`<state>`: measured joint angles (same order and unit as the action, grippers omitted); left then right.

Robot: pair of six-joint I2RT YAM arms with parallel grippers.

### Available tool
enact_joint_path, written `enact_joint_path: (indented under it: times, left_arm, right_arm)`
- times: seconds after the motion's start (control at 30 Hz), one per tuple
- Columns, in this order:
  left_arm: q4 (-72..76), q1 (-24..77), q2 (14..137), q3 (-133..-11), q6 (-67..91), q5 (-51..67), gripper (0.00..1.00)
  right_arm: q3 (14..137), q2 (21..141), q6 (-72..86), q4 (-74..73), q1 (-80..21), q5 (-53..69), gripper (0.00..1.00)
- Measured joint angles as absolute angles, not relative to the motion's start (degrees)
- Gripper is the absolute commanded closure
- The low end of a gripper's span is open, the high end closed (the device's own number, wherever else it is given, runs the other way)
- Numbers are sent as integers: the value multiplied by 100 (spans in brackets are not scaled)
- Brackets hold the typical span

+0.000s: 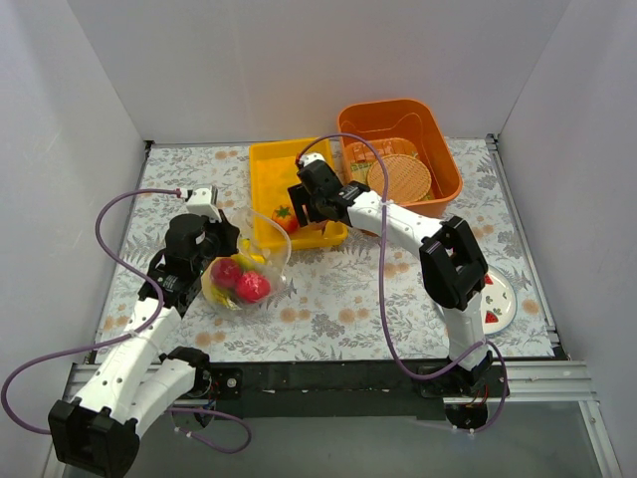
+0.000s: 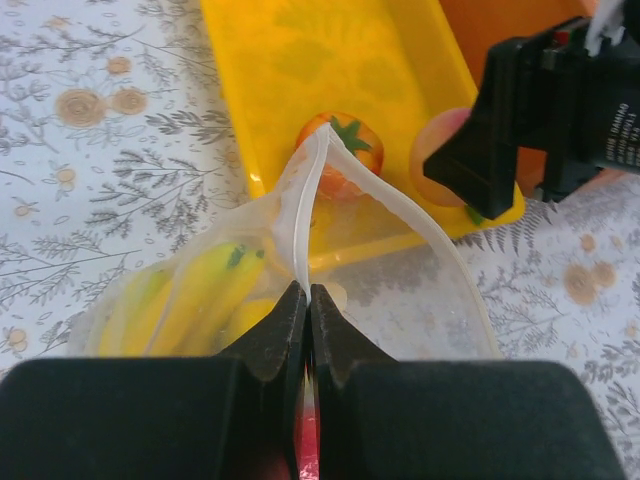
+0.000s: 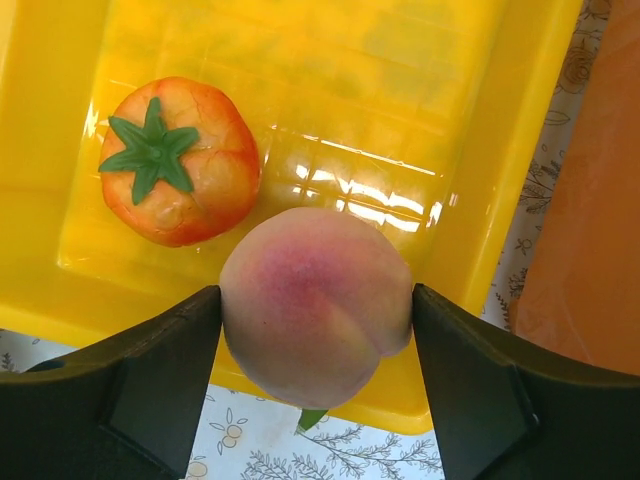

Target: Open the zip-top bag and remove the fake food

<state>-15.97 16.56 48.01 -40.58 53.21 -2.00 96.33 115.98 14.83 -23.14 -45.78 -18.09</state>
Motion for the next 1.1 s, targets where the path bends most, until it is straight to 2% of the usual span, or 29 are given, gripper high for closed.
enact_joint_path:
  times: [0.17,0.37,0.5,0.77,0.97,1.1]
  left_arm:
    - [-1612,1656,4801,-4058,5341,231,100]
    - [-1691,1656,4856,-4058,5629,473,100]
    - [-1756,1656,4856,-4058,5916,521,100]
    - [-2053,1656,4871,-4368,6228,541,99]
    - [-2156,1656,4897,-4619,6298,558,99]
    - [-2250,1656,4893,-4624,6313,607,89]
  right_arm:
    - [9756,11598,1481,-2456,-4578,-1619,13]
    - [10005,11472,1525,-2698,-4578,-1400,27]
    - [9810,10879,1623,-2801,-4630,-1186,43]
    - [9577,9609,1896,-2521,-5242,-421,52]
    - [9572,10252,2112,-2333,-5680,246,58]
    - [9459,10790,2250,-2338,-5730,609,58]
